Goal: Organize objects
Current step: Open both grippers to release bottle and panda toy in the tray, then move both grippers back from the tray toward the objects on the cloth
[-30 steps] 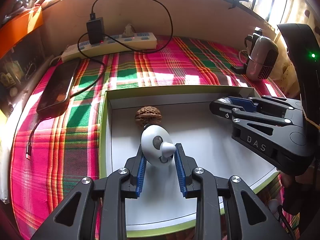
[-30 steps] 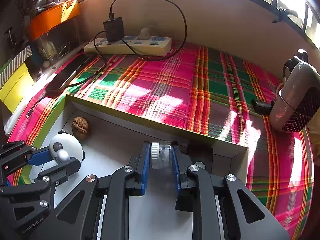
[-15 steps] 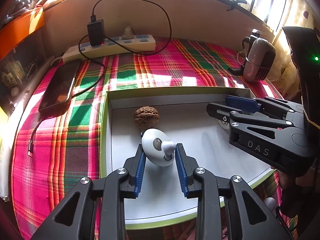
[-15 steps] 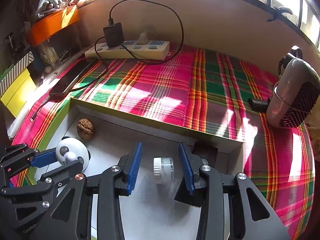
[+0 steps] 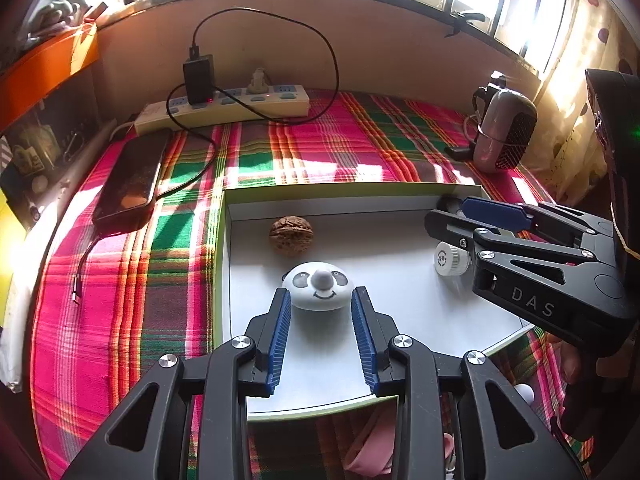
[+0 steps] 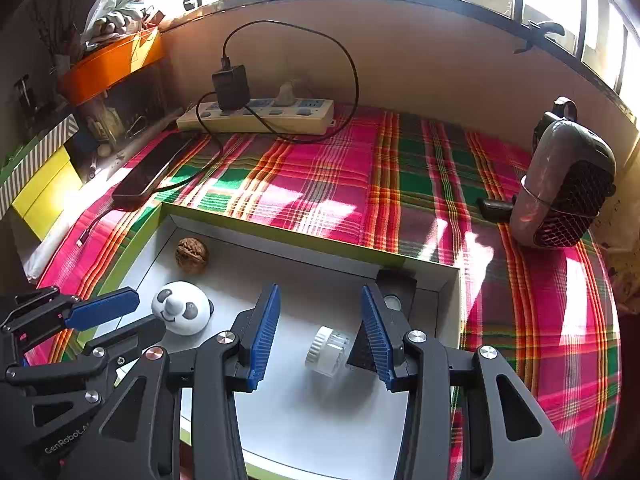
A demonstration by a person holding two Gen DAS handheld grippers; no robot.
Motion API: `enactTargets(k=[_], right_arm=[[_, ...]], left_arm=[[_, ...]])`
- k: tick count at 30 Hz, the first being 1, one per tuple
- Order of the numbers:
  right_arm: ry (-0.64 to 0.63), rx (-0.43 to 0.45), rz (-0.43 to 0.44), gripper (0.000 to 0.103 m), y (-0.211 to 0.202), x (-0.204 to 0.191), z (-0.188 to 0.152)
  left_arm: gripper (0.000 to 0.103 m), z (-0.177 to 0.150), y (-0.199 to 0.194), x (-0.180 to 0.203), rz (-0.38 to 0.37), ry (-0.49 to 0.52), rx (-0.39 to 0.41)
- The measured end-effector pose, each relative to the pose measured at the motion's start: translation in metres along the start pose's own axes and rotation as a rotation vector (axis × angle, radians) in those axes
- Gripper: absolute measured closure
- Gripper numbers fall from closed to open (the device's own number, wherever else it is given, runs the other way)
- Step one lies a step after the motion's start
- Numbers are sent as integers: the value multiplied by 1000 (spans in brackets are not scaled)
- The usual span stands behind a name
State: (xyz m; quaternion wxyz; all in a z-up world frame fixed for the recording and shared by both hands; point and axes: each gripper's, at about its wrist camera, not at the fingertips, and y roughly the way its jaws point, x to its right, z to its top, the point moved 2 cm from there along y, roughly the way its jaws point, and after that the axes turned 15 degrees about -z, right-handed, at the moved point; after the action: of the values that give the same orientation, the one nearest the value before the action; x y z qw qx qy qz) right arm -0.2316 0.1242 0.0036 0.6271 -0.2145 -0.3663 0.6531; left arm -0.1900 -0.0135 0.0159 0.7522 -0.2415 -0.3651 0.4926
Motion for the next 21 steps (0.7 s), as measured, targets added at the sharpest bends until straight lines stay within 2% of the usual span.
enactTargets(k=[21], right_arm=[[59, 50, -1, 59, -51, 13, -32]], left_arm=[[73, -24, -38, 11, -9, 6, 51]])
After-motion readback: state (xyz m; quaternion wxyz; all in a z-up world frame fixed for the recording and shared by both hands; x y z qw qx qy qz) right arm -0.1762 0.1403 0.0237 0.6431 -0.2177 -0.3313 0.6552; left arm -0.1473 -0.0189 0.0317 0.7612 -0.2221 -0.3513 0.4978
